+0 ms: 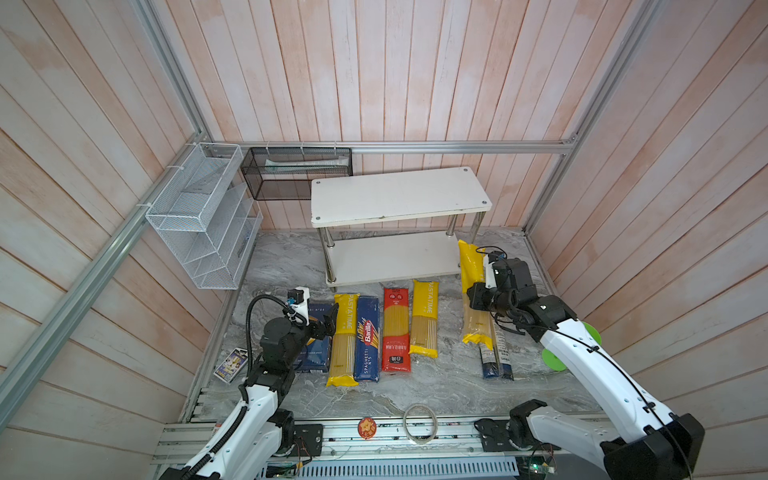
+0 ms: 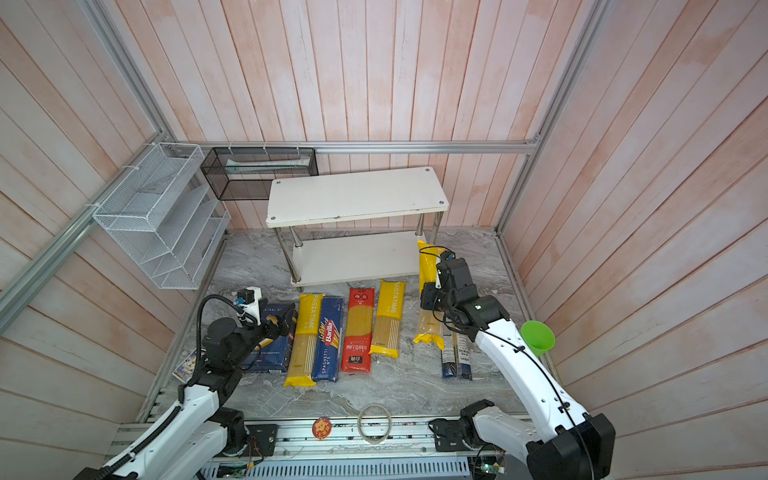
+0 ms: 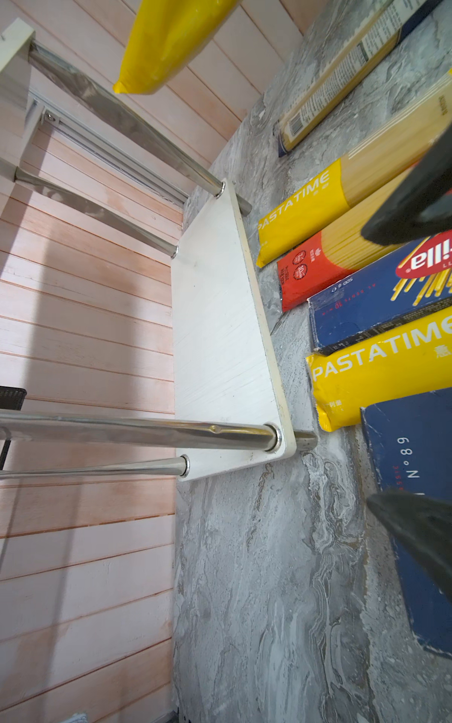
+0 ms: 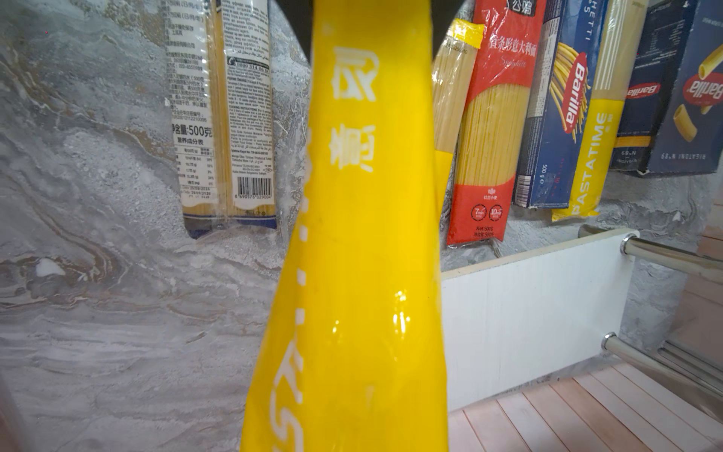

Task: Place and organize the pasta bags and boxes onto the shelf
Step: 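Lift the yellow bag upright with the right gripper, then carry the hanging yellow bag up above the shelf's top board with the right gripper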

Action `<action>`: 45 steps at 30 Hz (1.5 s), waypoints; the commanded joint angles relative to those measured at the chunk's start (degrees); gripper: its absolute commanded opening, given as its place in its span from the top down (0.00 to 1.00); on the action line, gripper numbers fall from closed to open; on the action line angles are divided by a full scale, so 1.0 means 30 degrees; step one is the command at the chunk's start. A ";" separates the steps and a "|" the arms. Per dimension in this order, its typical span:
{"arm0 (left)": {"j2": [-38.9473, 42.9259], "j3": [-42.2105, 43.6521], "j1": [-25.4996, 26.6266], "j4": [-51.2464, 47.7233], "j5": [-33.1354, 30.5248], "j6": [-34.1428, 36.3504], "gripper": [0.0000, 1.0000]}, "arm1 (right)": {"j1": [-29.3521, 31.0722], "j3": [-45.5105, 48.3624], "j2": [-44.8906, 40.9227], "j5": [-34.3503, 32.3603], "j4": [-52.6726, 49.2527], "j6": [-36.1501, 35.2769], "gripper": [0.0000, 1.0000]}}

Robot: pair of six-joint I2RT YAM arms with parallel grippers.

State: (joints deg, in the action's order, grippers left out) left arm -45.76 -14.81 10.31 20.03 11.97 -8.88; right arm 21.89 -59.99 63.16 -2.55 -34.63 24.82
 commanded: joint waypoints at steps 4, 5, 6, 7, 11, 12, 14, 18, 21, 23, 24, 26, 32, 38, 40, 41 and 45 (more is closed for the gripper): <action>0.0058 0.0051 0.0080 -0.0078 0.0083 -0.0129 0.00 | -0.0469 -0.2155 -0.0219 0.0444 0.1072 -0.0827 1.00; 0.0045 0.0069 0.0077 -0.0078 0.0073 -0.0104 0.00 | -0.0472 -0.2380 -0.0166 0.0468 0.1028 -0.0893 1.00; 0.0046 0.0072 0.0066 -0.0100 0.0072 -0.0101 0.00 | -0.0569 -0.2608 -0.0107 0.0521 0.0956 -0.0952 1.00; 0.0023 0.0050 0.0080 -0.0086 0.0105 -0.0113 0.00 | -0.0604 -0.2789 -0.0047 0.0559 0.0913 -0.1013 1.00; -0.0007 0.0044 0.0073 -0.0086 0.0088 -0.0098 0.00 | -0.0810 -0.3573 0.0145 0.0560 0.0617 -0.1238 1.00; -0.0001 0.0056 0.0080 -0.0085 0.0103 -0.0103 0.00 | -0.0836 -0.3764 0.0203 0.0591 0.0578 -0.1331 1.00; 0.0018 0.0044 0.0080 -0.0086 0.0107 -0.0112 0.00 | -0.0959 -0.4198 0.0359 0.0571 0.0464 -0.1554 1.00; 0.0117 0.0087 0.0080 -0.0111 0.0131 -0.0114 0.00 | -0.1326 -0.5034 0.0513 0.0581 0.0279 -0.1908 1.00; 0.0120 0.0091 0.0080 -0.0144 0.0197 -0.0114 0.00 | -0.1827 -0.5579 0.0654 0.0834 0.0257 -0.2106 1.00; 0.0143 0.0098 0.0069 -0.0173 0.0230 -0.0114 0.00 | -0.2094 -0.6324 0.1018 0.1235 -0.0008 -0.2306 1.00; 0.0215 0.0098 0.0080 -0.0203 0.0240 -0.0092 0.00 | -0.2110 -0.6776 0.1192 0.1257 -0.0099 -0.2439 1.00; 0.0310 0.0121 0.0066 -0.0260 0.0263 -0.0098 0.00 | -0.2149 -0.7704 0.1603 0.1259 -0.0225 -0.2659 1.00; 0.0377 0.0115 0.0075 -0.0320 0.0379 -0.0084 0.00 | -0.2204 -1.0338 0.3027 0.1296 -0.0615 -0.3142 1.00; 0.0462 0.0156 0.0072 -0.0367 0.0332 -0.0114 0.00 | -0.2459 -1.2361 0.4555 0.1511 -0.0892 -0.3811 1.00; 0.0474 0.0155 0.0065 -0.0378 0.0375 -0.0104 0.00 | -0.2599 -1.2876 0.4960 0.1653 -0.0905 -0.3914 1.00; 0.0458 0.0138 0.0079 -0.0385 0.0381 -0.0113 0.00 | -0.2681 -1.3097 0.5118 0.1741 -0.0885 -0.3936 1.00; 0.0501 0.0145 0.0080 -0.0510 0.0425 -0.0108 0.00 | -0.2814 -1.3834 0.5653 0.2079 -0.0723 -0.4009 1.00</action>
State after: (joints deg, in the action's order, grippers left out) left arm -45.12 -14.81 10.31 19.11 12.16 -8.86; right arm 13.82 -96.82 80.71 2.09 -42.04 14.04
